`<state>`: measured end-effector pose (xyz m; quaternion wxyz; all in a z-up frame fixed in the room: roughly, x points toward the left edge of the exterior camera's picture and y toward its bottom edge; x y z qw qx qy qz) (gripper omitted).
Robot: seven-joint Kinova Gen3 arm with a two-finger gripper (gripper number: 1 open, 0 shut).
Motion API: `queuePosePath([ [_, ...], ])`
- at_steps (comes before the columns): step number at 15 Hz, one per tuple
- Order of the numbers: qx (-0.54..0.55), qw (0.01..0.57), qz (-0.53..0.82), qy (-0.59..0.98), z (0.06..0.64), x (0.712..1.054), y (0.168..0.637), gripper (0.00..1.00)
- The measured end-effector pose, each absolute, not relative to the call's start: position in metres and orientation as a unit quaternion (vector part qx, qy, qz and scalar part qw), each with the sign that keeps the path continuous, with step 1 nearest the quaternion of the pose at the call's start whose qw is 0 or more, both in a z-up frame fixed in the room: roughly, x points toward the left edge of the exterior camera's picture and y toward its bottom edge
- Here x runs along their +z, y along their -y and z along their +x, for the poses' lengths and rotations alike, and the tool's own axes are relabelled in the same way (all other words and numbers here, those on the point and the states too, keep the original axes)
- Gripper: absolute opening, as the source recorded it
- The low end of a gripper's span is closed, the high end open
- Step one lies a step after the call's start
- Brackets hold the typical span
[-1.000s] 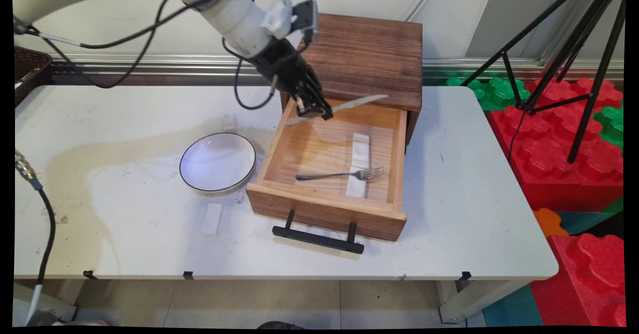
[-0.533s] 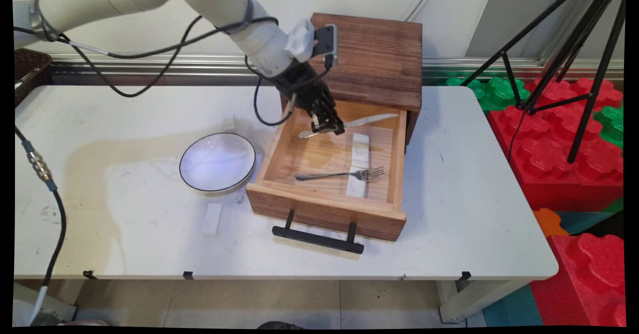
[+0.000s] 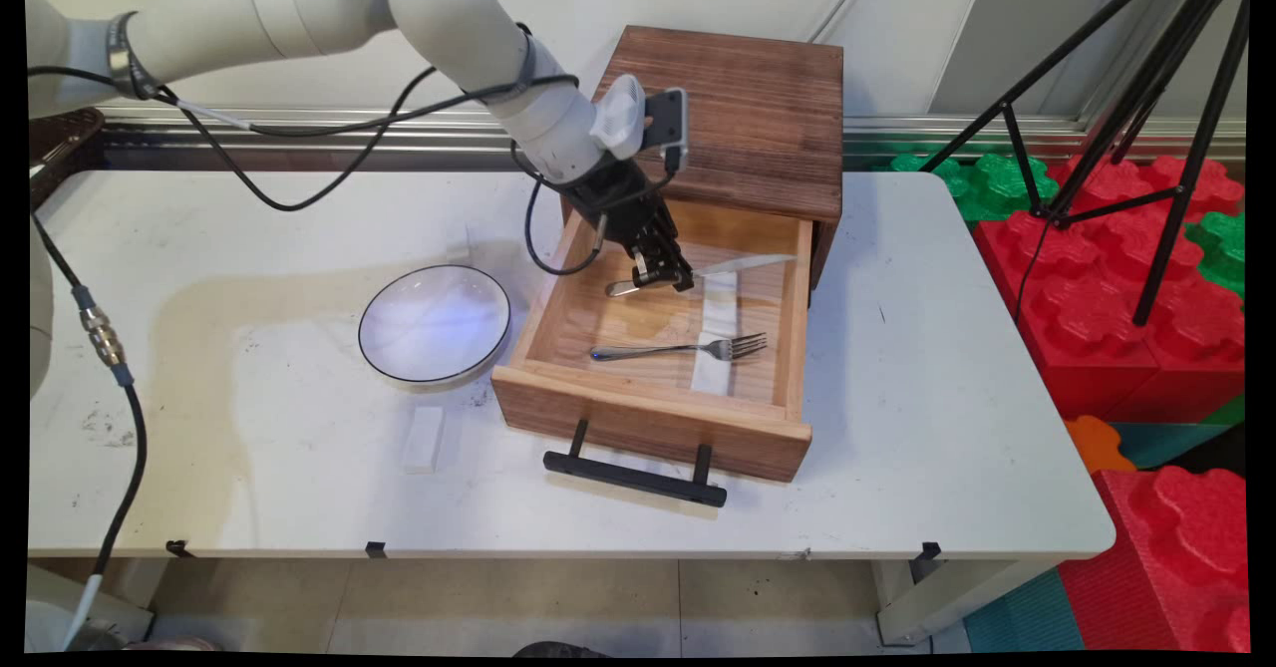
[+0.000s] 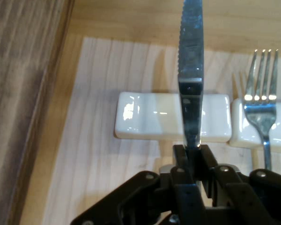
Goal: Place the picked object into the drawer
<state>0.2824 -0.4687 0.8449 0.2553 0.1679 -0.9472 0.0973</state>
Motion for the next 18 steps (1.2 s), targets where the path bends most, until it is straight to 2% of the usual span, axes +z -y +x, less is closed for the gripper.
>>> queuePosePath([
  [15, 0.090, 0.250, 0.183, 0.947, 0.278, 0.807, 0.485, 0.00],
  [16, 0.090, 0.250, 0.183, 0.947, 0.278, 0.806, 0.486, 1.00],
  [18, 0.090, 0.250, 0.183, 0.947, 0.277, 0.805, 0.487, 1.00],
])
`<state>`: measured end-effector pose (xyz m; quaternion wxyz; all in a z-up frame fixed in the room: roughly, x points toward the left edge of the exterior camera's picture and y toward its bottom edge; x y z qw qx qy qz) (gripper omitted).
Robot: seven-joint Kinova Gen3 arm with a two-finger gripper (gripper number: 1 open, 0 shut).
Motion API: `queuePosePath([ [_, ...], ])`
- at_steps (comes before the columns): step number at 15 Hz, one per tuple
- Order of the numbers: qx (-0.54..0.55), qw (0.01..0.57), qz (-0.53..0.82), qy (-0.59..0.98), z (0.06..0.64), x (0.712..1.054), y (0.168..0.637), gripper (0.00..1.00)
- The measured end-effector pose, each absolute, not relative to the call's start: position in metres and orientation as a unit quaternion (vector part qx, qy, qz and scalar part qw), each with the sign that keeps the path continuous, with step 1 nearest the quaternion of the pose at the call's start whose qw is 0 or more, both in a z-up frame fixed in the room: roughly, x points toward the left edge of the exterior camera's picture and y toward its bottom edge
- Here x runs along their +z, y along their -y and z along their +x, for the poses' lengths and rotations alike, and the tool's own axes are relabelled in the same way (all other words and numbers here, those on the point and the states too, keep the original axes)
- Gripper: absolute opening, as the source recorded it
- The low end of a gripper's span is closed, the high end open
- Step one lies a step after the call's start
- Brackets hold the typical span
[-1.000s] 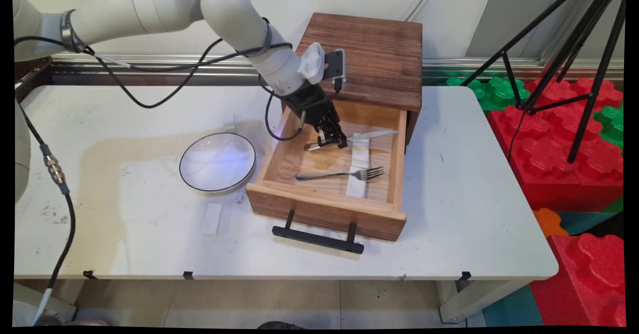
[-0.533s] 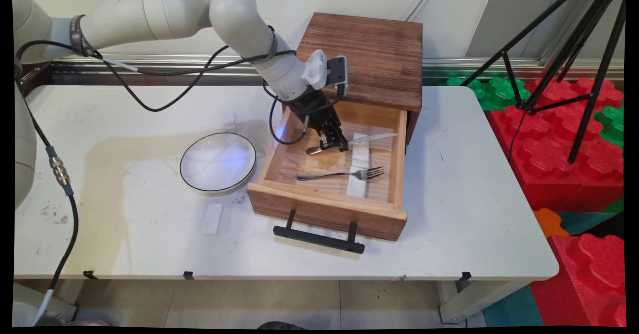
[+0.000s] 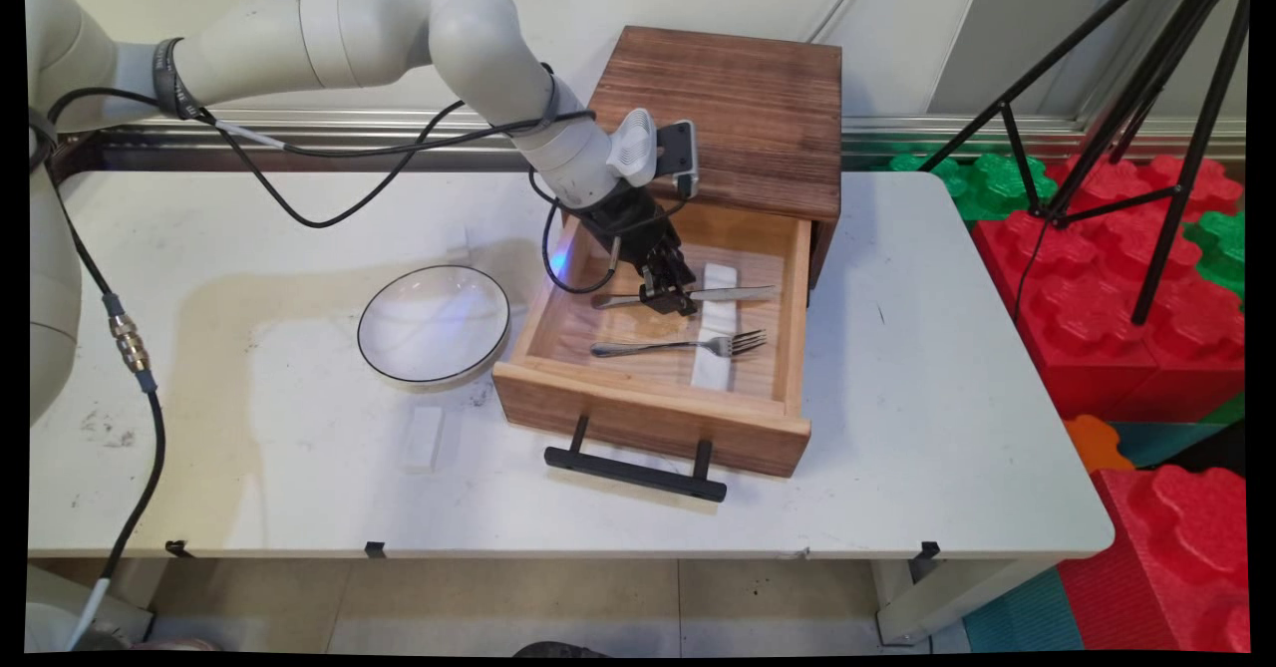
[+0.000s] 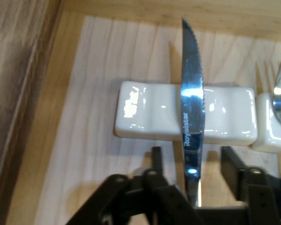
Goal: Place the picked object into the drawer
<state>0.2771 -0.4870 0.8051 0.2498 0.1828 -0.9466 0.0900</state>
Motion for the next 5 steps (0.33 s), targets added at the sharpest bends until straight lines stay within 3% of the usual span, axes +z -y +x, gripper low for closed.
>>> queuePosePath([
  [5, 0.095, 0.251, 0.187, 0.945, 0.2818, 0.8069, 0.4887, 1.00],
])
